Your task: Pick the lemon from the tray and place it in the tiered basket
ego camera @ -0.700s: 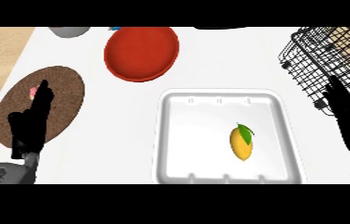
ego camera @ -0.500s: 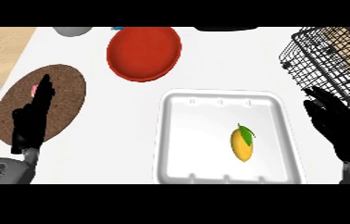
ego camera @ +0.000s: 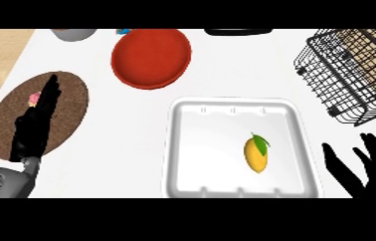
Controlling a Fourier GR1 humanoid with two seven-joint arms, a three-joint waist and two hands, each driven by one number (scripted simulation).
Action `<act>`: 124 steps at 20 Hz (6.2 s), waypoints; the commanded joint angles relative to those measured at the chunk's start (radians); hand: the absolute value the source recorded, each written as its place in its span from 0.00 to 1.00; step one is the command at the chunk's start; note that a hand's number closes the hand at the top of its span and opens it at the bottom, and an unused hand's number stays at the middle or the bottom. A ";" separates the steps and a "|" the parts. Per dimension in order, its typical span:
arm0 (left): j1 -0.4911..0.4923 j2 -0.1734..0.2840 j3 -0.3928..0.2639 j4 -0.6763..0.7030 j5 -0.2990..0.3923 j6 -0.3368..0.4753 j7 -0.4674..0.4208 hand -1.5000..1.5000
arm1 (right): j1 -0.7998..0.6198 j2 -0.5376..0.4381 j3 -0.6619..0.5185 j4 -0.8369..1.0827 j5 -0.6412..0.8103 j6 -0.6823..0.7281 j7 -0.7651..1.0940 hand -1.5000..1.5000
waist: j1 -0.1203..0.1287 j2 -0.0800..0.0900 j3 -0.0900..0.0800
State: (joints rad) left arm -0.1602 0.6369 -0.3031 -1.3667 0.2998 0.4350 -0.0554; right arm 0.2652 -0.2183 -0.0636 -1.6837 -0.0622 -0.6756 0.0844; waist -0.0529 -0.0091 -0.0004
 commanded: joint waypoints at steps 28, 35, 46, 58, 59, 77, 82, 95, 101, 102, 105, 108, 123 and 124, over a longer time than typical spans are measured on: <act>-0.071 -0.043 0.000 -0.033 -0.083 -0.059 0.067 0.50 | -0.234 -0.332 0.328 -0.400 0.347 0.464 1.354 0.00 | 0.081 0.014 -0.002; -0.033 -0.051 -0.001 -0.084 -0.114 -0.041 0.098 0.50 | -0.264 -0.294 0.362 -0.341 0.373 0.505 1.380 0.00 | 0.065 0.008 -0.001; -0.017 -0.105 0.019 -0.024 -0.135 -0.055 0.047 0.50 | -0.320 -0.217 0.450 -0.236 0.537 0.576 1.401 0.00 | 0.058 0.010 -0.002; -0.004 -0.133 0.025 -0.025 -0.163 -0.073 0.046 0.50 | -0.359 -0.050 0.438 -0.149 0.670 0.656 1.393 0.00 | 0.058 0.011 -0.001; -0.022 -0.116 0.050 -0.030 -0.160 -0.067 0.076 0.50 | -0.356 -0.034 0.431 -0.158 0.671 0.660 1.402 0.00 | 0.057 0.010 -0.001; 0.025 -0.112 0.127 -0.059 -0.170 -0.158 0.052 0.50 | -0.325 0.132 0.317 -0.015 0.754 0.719 1.250 0.00 | 0.057 0.009 0.000; 0.043 -0.166 0.109 -0.075 -0.219 -0.131 0.073 0.50 | -0.331 0.189 0.295 0.077 0.772 0.696 1.188 0.00 | 0.057 0.009 0.000; -0.009 -0.208 0.165 -0.032 -0.282 -0.168 0.074 0.50 | -0.346 0.198 0.351 0.093 0.799 0.807 1.103 1.00 | 0.051 0.009 0.000; 0.014 -0.242 0.160 -0.080 -0.319 -0.161 0.122 0.50 | -0.326 0.197 0.348 0.020 0.758 0.784 0.969 1.00 | 0.051 0.008 0.000; 0.015 -0.221 0.165 -0.068 -0.292 -0.165 0.123 0.50 | -0.293 0.125 0.406 0.004 0.742 0.832 0.823 1.00 | 0.046 0.006 0.001; -0.002 -0.199 0.181 -0.065 -0.271 -0.192 0.107 0.50 | -0.312 -0.008 0.561 -0.038 0.735 0.983 0.594 1.00 | 0.058 -0.001 0.002; 0.025 -0.185 0.198 -0.061 -0.261 -0.202 0.093 0.50 | -0.266 -0.133 0.620 -0.172 0.725 1.021 0.413 1.00 | 0.040 -0.005 0.001; 0.004 -0.215 0.195 -0.118 -0.300 -0.179 0.171 0.50 | -0.174 -0.292 -0.094 -0.677 0.307 0.886 0.229 1.00 | 0.037 0.006 0.001; 0.025 -0.187 0.222 -0.079 -0.280 -0.223 0.113 0.50 | -0.221 -0.314 -0.141 -0.679 0.298 0.895 0.263 1.00 | 0.041 0.007 0.000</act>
State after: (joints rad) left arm -0.1322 0.4395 -0.0935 -1.4562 0.0208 0.2347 0.0652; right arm 0.0941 -0.4848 -0.0232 -2.3173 0.3388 0.1935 0.3247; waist -0.0204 -0.0049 0.0003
